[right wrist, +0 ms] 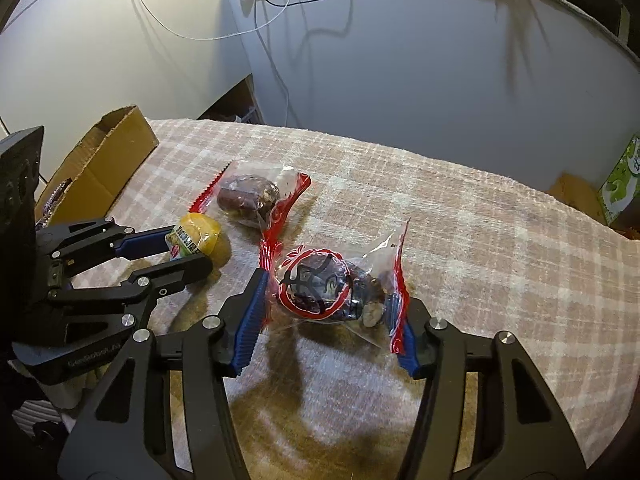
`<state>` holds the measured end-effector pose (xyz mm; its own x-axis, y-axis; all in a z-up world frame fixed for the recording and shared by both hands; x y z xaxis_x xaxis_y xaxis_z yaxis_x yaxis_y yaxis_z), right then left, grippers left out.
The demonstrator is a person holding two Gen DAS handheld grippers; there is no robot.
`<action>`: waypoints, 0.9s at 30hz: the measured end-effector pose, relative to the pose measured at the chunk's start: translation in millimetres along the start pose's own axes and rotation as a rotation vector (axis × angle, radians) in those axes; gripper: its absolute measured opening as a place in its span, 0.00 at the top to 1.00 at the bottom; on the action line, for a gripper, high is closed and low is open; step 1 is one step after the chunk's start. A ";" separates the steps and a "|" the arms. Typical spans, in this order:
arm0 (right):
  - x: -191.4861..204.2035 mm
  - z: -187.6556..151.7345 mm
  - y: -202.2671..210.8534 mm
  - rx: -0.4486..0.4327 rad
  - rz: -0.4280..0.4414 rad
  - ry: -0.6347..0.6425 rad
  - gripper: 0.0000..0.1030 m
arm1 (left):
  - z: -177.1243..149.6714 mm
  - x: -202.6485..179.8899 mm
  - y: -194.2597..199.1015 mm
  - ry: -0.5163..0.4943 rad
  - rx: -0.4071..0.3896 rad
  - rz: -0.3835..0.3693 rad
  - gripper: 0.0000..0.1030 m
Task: Organize snacks
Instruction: 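Lower the right gripper onto the red-wrapped chocolate and close it, then carry the red-wrapped chocolate with the right gripper while the left gripper carries the yellow candy cup to the box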
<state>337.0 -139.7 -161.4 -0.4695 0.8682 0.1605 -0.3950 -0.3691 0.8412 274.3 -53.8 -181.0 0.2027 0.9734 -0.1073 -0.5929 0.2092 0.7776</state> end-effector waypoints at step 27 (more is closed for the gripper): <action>52.9 5.4 77.8 -0.127 0.021 0.040 0.44 | -0.5 17.1 107.5 0.039 -0.172 0.017 0.72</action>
<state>285.6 -120.7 -84.7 -0.5091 0.8467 0.1549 -0.4804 -0.4288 0.7651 213.7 -14.6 -99.5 0.1629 0.9791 -0.1214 -0.7212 0.2021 0.6625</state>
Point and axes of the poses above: each gripper's, at about its wrist camera, not at the fingertips, and y roughly against the way its jaws point, x to its left, z to its top, the point moved 6 cm from there along -y, roughly the way its jaws point, and after that the axes turned 2 degrees about z, right-handed, at the moved point
